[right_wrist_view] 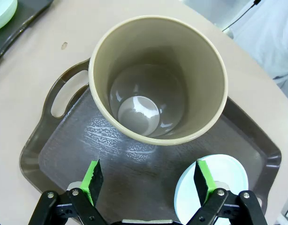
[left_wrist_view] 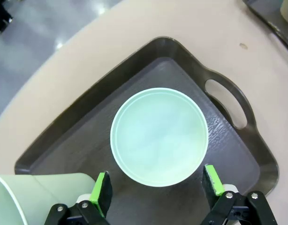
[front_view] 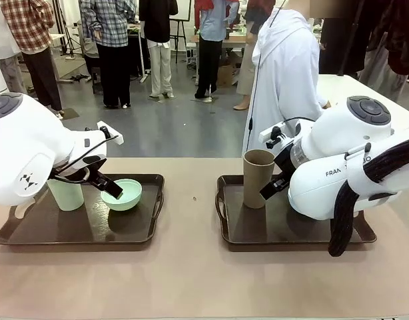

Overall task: Set up a tray with a mat and arrange the tableware.
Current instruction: Pick up the Picnic Bowl and Reusable plastic cup from the Handle tray in front of the human's position and hold them in the air.

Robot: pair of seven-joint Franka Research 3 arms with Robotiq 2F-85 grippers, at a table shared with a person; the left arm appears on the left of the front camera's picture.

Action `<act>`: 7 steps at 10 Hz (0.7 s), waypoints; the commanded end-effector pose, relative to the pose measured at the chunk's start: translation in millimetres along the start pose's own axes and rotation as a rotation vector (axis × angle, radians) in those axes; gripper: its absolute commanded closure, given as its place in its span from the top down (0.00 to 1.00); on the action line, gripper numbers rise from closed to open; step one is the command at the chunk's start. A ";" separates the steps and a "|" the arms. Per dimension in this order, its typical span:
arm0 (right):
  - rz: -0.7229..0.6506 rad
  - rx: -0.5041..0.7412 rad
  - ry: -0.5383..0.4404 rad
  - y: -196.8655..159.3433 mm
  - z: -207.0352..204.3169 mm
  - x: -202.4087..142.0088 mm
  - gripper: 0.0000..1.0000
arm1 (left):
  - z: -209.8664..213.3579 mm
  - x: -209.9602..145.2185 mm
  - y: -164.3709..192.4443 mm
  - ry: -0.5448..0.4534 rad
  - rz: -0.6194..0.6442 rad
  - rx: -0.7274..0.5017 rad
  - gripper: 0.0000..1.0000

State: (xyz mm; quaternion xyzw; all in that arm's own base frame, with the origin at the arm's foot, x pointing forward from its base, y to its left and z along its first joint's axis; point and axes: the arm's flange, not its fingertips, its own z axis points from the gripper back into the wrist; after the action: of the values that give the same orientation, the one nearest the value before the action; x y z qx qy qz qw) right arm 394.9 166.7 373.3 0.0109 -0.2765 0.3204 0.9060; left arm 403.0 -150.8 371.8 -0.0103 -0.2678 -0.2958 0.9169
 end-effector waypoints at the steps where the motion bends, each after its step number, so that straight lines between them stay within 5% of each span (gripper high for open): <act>1: 0.000 0.000 0.000 0.1 0.0 0.0 1.00 | 0.0 -0.1 0.1 0.000 0.000 0.000 1.00; 7: 0.000 0.000 0.000 0.1 0.0 0.0 1.00 | 0.0 -0.1 0.1 0.000 0.000 0.000 1.00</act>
State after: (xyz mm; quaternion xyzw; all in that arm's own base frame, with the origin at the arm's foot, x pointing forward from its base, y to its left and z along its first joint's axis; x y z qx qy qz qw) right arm 394.9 166.7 373.3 0.0109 -0.2765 0.3204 0.9060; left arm 403.0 -150.8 371.8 -0.0103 -0.2678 -0.2958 0.9169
